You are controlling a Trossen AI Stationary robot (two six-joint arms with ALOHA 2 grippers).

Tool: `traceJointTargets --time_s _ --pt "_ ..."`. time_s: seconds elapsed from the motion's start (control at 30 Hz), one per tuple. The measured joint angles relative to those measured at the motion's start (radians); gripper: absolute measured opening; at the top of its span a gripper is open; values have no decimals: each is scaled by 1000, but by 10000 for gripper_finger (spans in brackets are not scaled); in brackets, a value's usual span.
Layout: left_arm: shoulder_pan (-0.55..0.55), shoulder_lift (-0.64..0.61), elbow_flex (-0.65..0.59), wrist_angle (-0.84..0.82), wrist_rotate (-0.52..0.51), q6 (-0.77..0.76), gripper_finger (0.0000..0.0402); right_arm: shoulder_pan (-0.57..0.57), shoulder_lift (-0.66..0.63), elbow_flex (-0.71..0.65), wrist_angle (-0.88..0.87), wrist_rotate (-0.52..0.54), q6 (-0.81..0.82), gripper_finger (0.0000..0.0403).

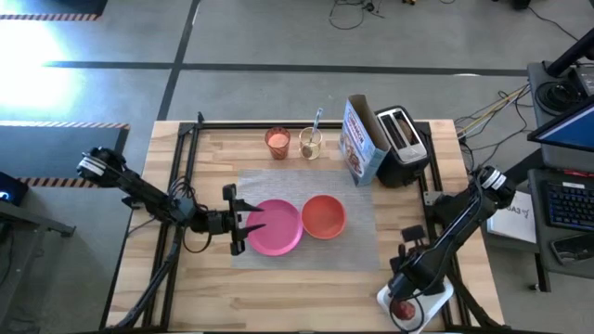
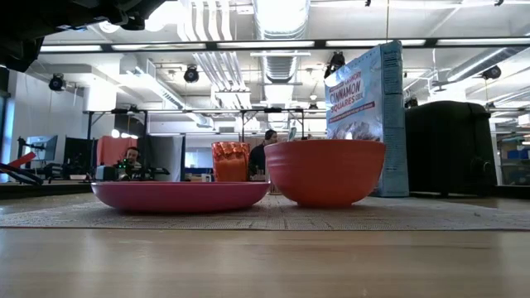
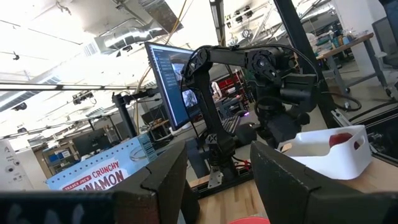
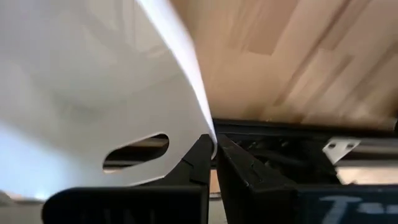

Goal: Arrange a breakfast setting
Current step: Move the white bin to the bottom right of the table

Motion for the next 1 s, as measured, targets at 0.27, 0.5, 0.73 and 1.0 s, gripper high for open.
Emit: traceJointTargets --time_s 0.27,0.5,0.73,1.0 --pt "0 0 0 0 0 0 162 0 0 0 3 1 292 9" --pt "0 0 0 0 0 0 162 0 0 0 51 0 435 9" --pt "0 0 0 0 0 0 162 -6 0 23 101 -41 544 9" --pt "0 0 0 0 0 0 162 -6 0 116 143 -51 562 8"
